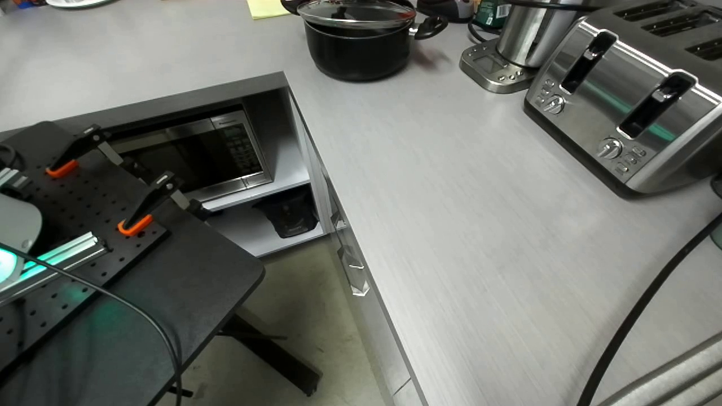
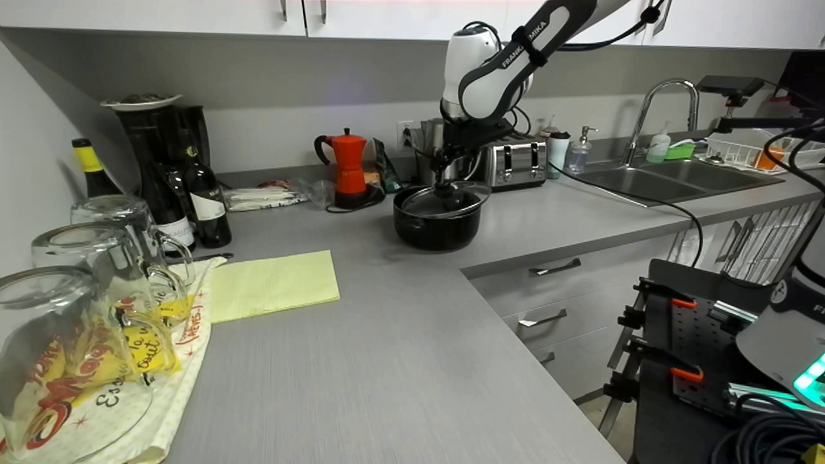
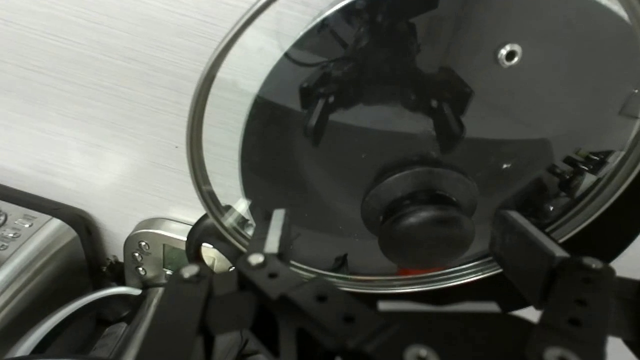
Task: Remove the glass lid from the black pot
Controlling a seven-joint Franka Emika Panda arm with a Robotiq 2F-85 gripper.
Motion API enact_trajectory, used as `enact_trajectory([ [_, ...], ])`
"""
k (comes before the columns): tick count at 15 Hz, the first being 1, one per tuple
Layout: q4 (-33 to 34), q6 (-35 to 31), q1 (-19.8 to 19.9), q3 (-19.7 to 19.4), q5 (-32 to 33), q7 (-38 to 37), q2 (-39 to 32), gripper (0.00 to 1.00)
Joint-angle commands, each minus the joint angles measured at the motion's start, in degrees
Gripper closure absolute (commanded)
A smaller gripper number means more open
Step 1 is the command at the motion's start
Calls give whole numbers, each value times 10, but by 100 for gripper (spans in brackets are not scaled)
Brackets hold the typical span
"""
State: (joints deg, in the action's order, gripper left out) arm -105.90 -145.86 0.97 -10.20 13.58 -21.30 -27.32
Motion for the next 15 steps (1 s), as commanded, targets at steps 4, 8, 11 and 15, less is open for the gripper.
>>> enact_trajectory([
  [4,41,1,-14,-12,-5,-8,-38,0],
  [8,53,2,-16,-13,-6,-7,-49,0],
  [11,59,4,-16,-13,-8,-5,-55,0],
  [15,68,6,-16,-14,-10,-5,-63,0],
])
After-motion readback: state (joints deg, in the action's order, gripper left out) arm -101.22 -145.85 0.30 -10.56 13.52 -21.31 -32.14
